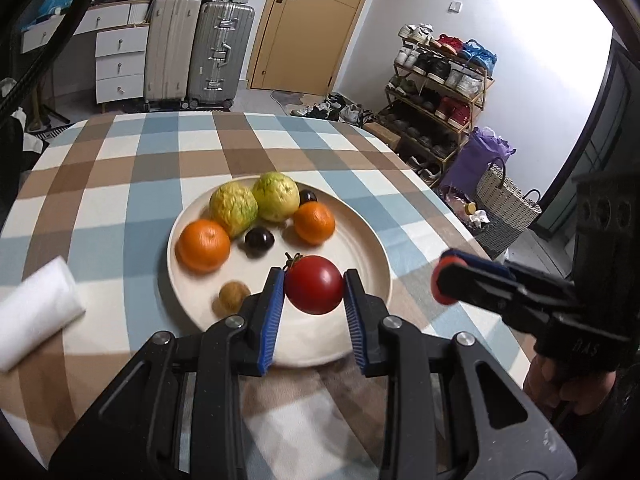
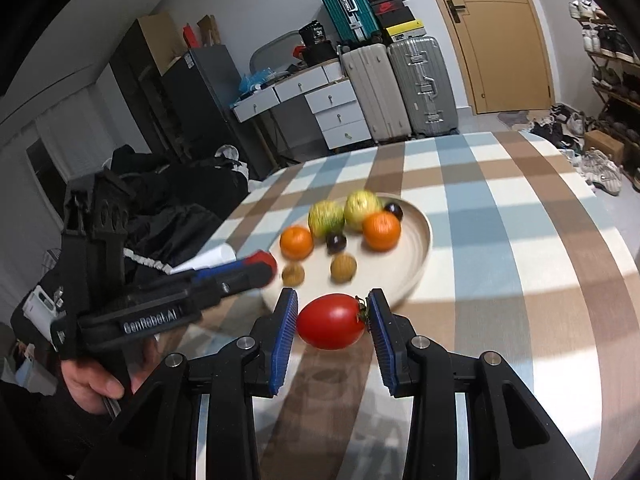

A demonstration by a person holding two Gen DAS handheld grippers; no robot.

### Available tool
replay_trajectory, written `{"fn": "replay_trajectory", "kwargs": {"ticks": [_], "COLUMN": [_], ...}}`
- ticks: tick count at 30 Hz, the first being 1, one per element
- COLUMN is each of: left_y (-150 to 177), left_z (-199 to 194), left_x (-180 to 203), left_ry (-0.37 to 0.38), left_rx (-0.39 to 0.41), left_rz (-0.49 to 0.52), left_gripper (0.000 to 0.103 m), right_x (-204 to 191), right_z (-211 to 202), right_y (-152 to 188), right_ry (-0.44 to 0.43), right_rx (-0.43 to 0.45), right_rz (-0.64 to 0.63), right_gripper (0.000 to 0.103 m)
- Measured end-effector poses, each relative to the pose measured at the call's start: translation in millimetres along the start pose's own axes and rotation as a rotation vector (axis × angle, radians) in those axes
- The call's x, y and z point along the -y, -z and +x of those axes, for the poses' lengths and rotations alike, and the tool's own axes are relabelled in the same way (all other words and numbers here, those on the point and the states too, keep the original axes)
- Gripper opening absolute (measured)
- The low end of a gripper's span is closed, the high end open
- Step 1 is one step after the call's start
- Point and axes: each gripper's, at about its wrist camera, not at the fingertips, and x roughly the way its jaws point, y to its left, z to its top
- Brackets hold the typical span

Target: Organize fruits

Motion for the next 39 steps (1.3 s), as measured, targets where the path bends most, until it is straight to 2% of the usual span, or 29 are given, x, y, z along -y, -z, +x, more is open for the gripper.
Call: {"fn": "replay_trajectory", "kwargs": {"ticks": [11,15,21,22,23,25,28,32,35,37,39], "left_y": [-21,-22,-20,-19,-20,-20,-17,-12,-8,-5,-4], "left_z": [40,50,63,63,64,64,57,38,20,5,-12], "left_x": [-28,-36,-41,-41,-41,-42,-37,-26,-16,-8,-1], "left_ry": [-0.029,-0.034,-0.046,-0.044,-0.049,-0.06,-0.065,-0.087,-0.109,-0.121,-0.138], "left_rx": [-0.008,-0.019,-0.04,-0.042,-0.047,-0.052,-0.047,-0.029,-0.007,0.016,0.049], "left_rz": [-0.052,-0.053,-0.069,-0.075,-0.075,-0.078,-0.067,-0.047,-0.025,-0.021,-0.017], "left_gripper": [0.027,0.027,0.027,0.03,0.04,0.049,0.052,0.055,0.06,0.063,0.071], "right_x": [15,18,30,32,34,37,40,41,37,32,26], "right_z": [53,74,74,75,75,73,68,55,39,26,12], "right_y": [-62,-69,-65,-64,-63,-59,-53,-46,-40,-37,-34], "right_ry": [-0.057,-0.063,-0.066,-0.053,-0.044,-0.038,-0.019,0.0,0.008,0.015,0.028], "right_rx": [-0.015,-0.041,-0.027,-0.033,-0.035,-0.034,-0.037,-0.03,-0.001,0.019,0.042], "right_rz": [-0.021,-0.02,0.01,0.014,0.018,0.03,0.048,0.068,0.075,0.071,0.07], "right_gripper": [0.036,0.034,0.034,0.034,0.034,0.034,0.034,0.042,0.051,0.053,0.064]}}
